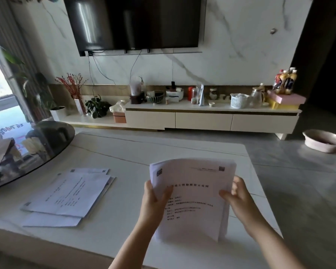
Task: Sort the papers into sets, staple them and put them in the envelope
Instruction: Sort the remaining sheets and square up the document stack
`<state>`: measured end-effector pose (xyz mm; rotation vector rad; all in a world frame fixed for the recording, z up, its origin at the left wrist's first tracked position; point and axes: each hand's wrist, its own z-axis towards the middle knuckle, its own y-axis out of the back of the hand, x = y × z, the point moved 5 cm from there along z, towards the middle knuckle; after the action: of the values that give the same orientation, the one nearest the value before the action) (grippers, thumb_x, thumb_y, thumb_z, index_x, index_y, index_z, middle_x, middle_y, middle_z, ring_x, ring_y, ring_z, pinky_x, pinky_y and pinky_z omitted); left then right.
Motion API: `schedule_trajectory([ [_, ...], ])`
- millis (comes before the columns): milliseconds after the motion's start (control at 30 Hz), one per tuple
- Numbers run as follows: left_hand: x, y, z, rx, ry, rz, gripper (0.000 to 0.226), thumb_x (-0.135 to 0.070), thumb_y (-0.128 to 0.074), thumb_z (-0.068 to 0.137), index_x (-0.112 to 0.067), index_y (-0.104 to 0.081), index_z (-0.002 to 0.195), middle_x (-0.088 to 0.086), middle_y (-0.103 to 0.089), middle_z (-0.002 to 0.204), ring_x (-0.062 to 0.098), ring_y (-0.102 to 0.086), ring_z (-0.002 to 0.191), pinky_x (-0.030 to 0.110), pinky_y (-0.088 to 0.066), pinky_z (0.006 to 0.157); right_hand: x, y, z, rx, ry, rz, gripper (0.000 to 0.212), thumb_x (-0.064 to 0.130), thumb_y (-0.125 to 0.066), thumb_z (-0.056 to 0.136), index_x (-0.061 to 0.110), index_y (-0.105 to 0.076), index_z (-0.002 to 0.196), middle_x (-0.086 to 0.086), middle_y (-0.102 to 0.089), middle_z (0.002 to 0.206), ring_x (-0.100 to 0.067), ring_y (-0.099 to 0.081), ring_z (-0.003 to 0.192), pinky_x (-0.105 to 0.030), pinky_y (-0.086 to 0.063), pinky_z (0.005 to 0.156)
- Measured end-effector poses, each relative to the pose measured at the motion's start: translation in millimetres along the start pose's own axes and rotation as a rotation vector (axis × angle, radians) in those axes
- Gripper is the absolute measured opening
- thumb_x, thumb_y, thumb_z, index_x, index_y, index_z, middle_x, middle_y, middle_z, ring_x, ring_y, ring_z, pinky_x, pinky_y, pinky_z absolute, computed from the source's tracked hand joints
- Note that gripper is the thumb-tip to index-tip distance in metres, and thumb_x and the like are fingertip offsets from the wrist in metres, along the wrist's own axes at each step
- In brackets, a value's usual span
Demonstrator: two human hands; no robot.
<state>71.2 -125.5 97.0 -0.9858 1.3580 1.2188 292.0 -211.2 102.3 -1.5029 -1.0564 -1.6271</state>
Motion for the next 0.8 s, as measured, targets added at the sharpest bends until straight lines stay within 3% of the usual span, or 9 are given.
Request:
schedule_trajectory([
  [100,1.3,-5.3,12.7,-0.009,0.004,0.002,0.017,-0.024,-0.062,0.091,-0.023,-0.046,0.096,0.007,-0.059,0.099,0.027,-0.062,0.092,0.054,-0.053,0.081,-5.8,-9.5,8.0,-0.009,0.005,-0.020,0.014,0.014,-0.049,0.098,0.023,-0.051,0.109,0.002,-0.063,0.108,-0.014,-0.060,0.101,-0.030,-0.048,0.082],
  [200,-5.9,-3.4,24.5,-0.076,-0.013,-0.026,0.015,-0.022,-0.059,0.093,-0.018,-0.045,0.092,0.013,-0.057,0.095,0.032,-0.061,0.088,0.055,-0.053,0.078,6.4,-13.0,17.3,-0.049,0.066,-0.014,0.012,0.013,-0.049,0.097,0.023,-0.054,0.100,0.002,-0.064,0.098,-0.013,-0.062,0.094,-0.028,-0.047,0.076],
  [267,-8.5,1.6,27.5,-0.081,-0.038,-0.079,0.016,-0.023,-0.058,0.094,-0.017,-0.044,0.093,0.011,-0.057,0.096,0.026,-0.060,0.086,0.046,-0.055,0.073,14.9,-7.1,20.0,-0.055,0.094,0.030,0.015,0.011,-0.053,0.095,0.024,-0.055,0.102,0.007,-0.066,0.095,-0.008,-0.064,0.089,-0.025,-0.047,0.071],
  [367,4.7,1.3,23.1,-0.021,-0.023,-0.082,0.016,-0.025,-0.057,0.094,-0.017,-0.044,0.100,0.010,-0.059,0.104,0.022,-0.062,0.093,0.040,-0.055,0.078,5.2,-3.1,18.7,-0.055,0.073,0.061,0.026,0.008,-0.056,0.092,0.025,-0.054,0.111,0.008,-0.067,0.101,-0.007,-0.064,0.094,-0.026,-0.048,0.075],
  [467,14.0,-11.4,20.5,0.034,0.000,-0.012,0.011,-0.026,-0.054,0.096,-0.022,-0.047,0.102,0.009,-0.061,0.107,0.023,-0.062,0.096,0.050,-0.053,0.086,-7.1,-15.8,15.8,-0.064,0.063,0.030,0.023,0.009,-0.053,0.094,0.029,-0.052,0.107,0.005,-0.065,0.103,-0.011,-0.062,0.098,-0.027,-0.046,0.079],
  [567,2.0,-14.3,26.9,0.010,-0.026,-0.019,0.007,-0.026,-0.052,0.097,-0.028,-0.045,0.096,0.008,-0.060,0.103,0.027,-0.063,0.094,0.055,-0.053,0.083,1.4,-15.6,15.9,-0.099,0.104,0.018,0.019,0.011,-0.051,0.096,0.027,-0.053,0.106,0.005,-0.066,0.100,-0.010,-0.062,0.094,-0.031,-0.048,0.081],
  [800,27.5,-19.6,10.7,0.092,0.057,0.037,0.010,-0.020,-0.054,0.096,-0.021,-0.046,0.100,0.011,-0.060,0.111,0.022,-0.061,0.096,0.046,-0.053,0.085,-22.0,-10.4,6.1,-0.096,0.030,-0.063,0.030,0.000,-0.050,0.092,0.016,-0.049,0.117,0.003,-0.062,0.104,-0.018,-0.059,0.101,-0.031,-0.044,0.085],
])
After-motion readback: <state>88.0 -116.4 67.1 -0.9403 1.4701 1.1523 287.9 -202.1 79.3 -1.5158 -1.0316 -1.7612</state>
